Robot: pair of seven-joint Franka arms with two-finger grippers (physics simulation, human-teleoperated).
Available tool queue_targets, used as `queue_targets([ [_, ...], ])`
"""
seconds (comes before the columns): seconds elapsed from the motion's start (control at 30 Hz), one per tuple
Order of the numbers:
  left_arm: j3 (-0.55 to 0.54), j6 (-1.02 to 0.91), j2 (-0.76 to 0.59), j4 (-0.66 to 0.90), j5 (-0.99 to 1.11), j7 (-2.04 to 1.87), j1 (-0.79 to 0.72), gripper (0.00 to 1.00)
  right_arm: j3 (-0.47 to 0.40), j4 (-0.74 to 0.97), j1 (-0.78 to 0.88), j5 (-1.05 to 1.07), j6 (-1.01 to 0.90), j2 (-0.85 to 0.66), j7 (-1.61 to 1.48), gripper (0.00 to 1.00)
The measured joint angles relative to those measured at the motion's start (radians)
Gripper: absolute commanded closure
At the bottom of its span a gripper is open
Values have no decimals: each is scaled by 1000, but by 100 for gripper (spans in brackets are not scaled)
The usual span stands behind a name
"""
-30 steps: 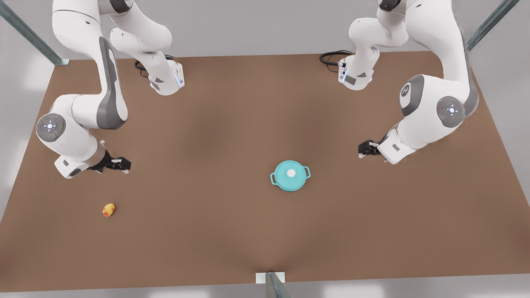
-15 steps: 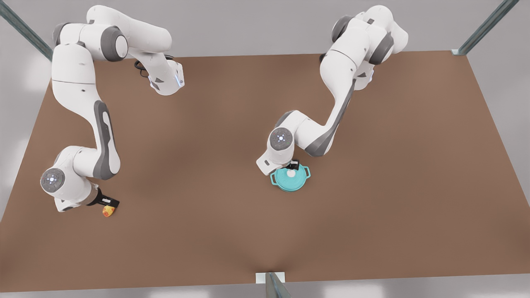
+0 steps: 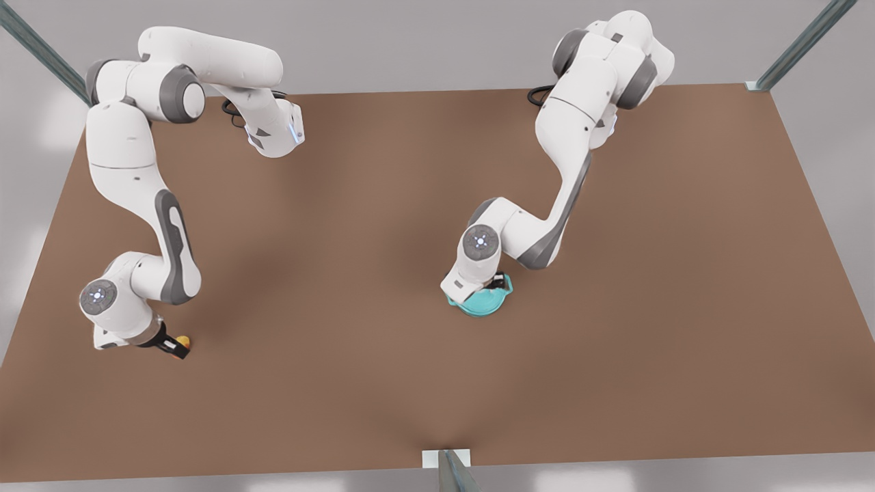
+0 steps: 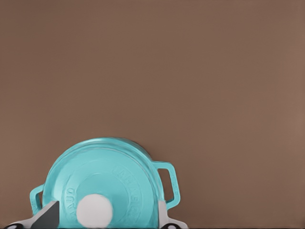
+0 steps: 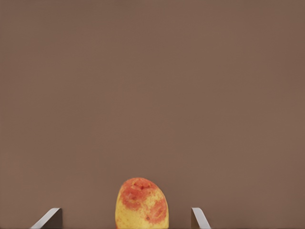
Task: Open the pot lid and put the potato into the pot
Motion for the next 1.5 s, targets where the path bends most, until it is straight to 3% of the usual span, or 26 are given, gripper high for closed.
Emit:
queue_targets([
  [0.5,-2,71,-6,-115,50,-85,-12,0,47,-1,-52,-5,69,62,37,0],
  [0.57,-2,82,-4,-116,51,-92,-10,0,47,-3,-51,-5,72,63,38,5],
  [0.63,-1,91,-1,-116,52,-98,-9,0,47,-5,-50,-5,73,63,40,19],
  [0.67,0,95,0,-116,53,-101,-7,10,47,-5,-49,-4,74,63,40,24],
  [0.73,0,102,1,-116,54,-107,-4,45,47,-7,-48,-4,75,63,42,30],
  [0.8,0,105,0,-115,57,-114,-2,59,49,-11,-49,-4,76,63,43,31],
  [0.87,1,104,-2,-113,60,-119,-1,63,52,-13,-50,-4,76,63,43,35],
  [1.07,8,47,-8,-22,65,-116,39,63,55,-14,-51,-3,73,60,45,40],
  [1.33,11,81,166,77,54,-50,330,63,60,-15,-50,1,68,48,44,44],
  [1.37,12,103,194,78,53,-44,342,52,64,-15,-49,2,65,38,44,44],
  [1.4,12,122,206,80,50,-36,350,0,68,-15,-48,2,60,28,44,44],
  [1.5,12,92,149,110,43,10,403,0,85,-15,-39,6,41,4,47,44],
])
